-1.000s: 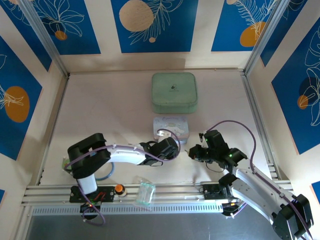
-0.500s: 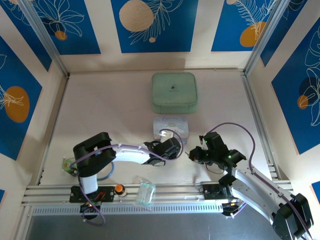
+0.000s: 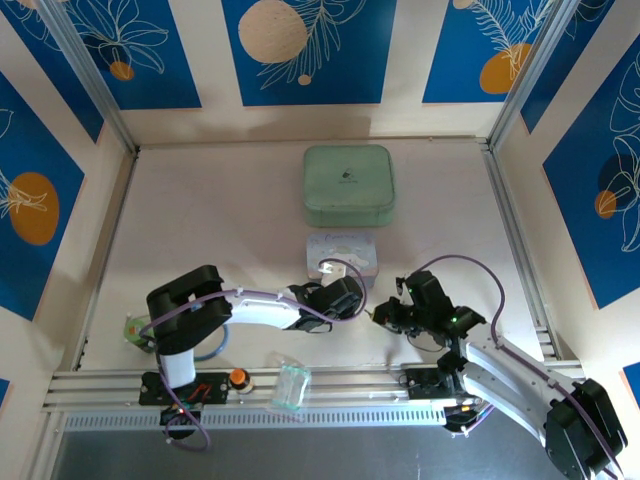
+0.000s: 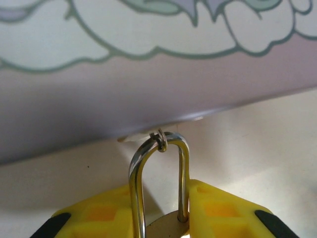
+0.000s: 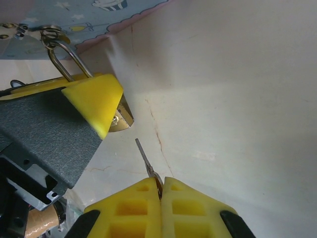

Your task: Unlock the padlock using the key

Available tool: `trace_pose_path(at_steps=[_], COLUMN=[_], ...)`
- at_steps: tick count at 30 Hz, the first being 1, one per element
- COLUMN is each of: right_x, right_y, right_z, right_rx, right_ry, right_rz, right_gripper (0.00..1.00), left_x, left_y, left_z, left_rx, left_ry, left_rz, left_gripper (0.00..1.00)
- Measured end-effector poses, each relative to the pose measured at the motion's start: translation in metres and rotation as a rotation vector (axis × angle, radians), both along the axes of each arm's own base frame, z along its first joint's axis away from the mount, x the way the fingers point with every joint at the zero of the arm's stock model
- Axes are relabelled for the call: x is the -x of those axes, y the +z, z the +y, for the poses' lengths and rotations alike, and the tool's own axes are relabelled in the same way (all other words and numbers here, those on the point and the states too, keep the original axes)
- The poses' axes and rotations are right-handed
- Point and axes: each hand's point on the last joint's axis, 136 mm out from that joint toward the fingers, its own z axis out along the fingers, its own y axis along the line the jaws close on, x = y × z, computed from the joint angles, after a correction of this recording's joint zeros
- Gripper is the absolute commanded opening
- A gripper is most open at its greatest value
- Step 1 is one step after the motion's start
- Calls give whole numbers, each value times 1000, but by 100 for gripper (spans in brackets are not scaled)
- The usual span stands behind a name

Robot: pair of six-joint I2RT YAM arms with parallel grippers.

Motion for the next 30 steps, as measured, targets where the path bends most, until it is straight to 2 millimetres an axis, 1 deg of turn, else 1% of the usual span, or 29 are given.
trace_pose_path(at_steps=[1,6,9,12,14,20,22,30], right_x=[-1,-4,-3,1,1,-1,-3,0], right_y=[1,5,-2,-8,-7,-5,-2,-3], right_z=[0,5,5,4,6,7,9,10], right_rx=[-3,-42,-70,-75,-81,-98,-110,-119], right_ry=[-2,-25,-54,-69,-72,-82,-85,-84], right_rz=[-1,1,22,53,53,52,47,58], right_gripper=[0,0,0,0,0,0,0,0], left_x=[0,0,1,2,2,3,2,3], left_y=[0,1,5,8,10,8,8,6], left_z=[0,1,3,5,4,1,-1,-1], left_rx=[1,35,66,88,108,178,192,193], left_ry=[1,20,40,57,66,97,105,109], left_rz=[0,1,5,11,16,53,62,71], left_gripper=[6,2,0,0,0,0,8,11])
